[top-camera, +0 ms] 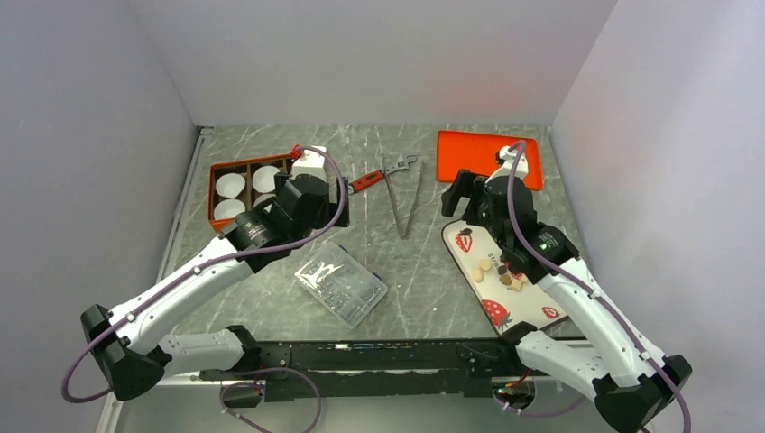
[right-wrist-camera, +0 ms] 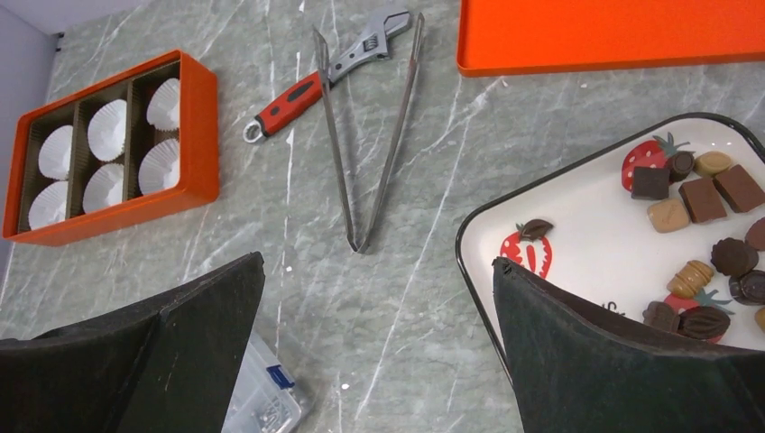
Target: Pack the chocolate
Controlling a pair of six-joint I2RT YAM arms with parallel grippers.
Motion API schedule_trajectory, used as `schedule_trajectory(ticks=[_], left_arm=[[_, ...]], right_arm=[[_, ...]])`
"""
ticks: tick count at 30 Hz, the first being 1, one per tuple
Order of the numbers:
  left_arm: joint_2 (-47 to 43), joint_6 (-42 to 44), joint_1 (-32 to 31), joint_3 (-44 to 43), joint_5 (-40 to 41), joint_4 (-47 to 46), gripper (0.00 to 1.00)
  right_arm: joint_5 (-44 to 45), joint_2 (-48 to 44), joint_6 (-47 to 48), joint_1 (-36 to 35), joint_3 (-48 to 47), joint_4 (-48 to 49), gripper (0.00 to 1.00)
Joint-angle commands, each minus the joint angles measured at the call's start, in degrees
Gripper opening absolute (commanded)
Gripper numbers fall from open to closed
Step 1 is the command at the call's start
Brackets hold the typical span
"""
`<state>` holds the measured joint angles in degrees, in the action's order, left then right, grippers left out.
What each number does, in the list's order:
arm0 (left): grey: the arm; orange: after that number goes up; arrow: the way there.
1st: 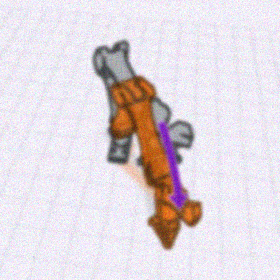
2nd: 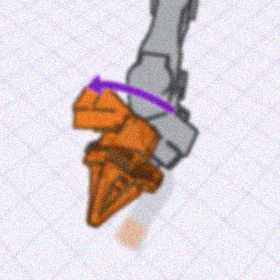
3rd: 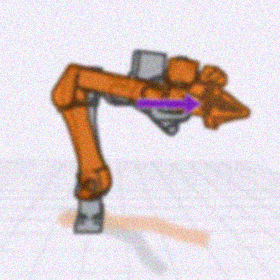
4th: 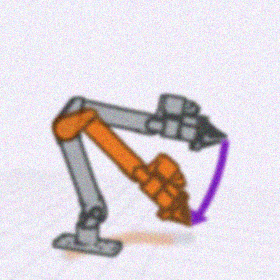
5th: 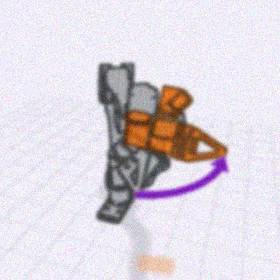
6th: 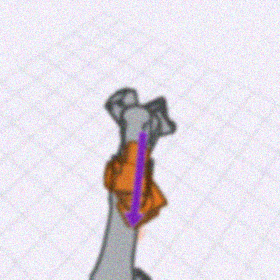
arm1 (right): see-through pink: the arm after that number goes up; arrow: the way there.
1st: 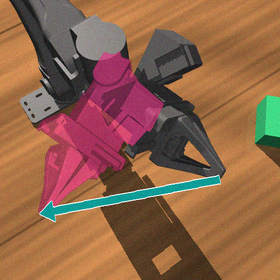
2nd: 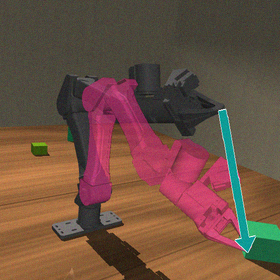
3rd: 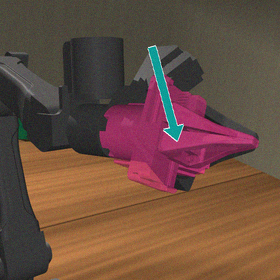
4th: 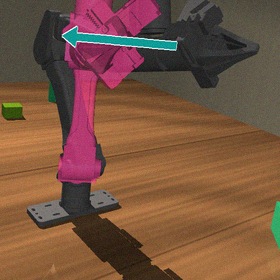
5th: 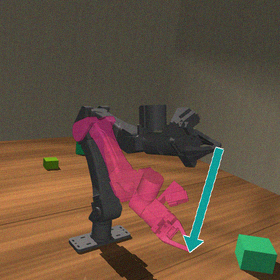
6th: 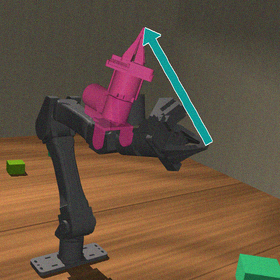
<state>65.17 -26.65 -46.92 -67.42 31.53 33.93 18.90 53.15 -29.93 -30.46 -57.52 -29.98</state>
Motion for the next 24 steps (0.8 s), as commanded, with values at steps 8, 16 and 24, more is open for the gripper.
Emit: schedule_trajectory(ticks=[8,16,24], left_arm=[[0.66,-2.51,-0.19,-1.02,2.75,1.00,0.99],[6.39,-3.73,-0.19,-2.05,1.41,-2.73,0.99],[21.52,-5.93,-0.25,-8.36,-0.65,-9.09,0.99]], right_arm=[[1.17,-2.06,1.80,0.22,-3.46,-0.71,1.00],[2.64,-2.93,1.40,0.22,-3.37,-2.02,1.00],[4.20,-6.08,0.49,0.22,-3.93,-2.90,1.00]])
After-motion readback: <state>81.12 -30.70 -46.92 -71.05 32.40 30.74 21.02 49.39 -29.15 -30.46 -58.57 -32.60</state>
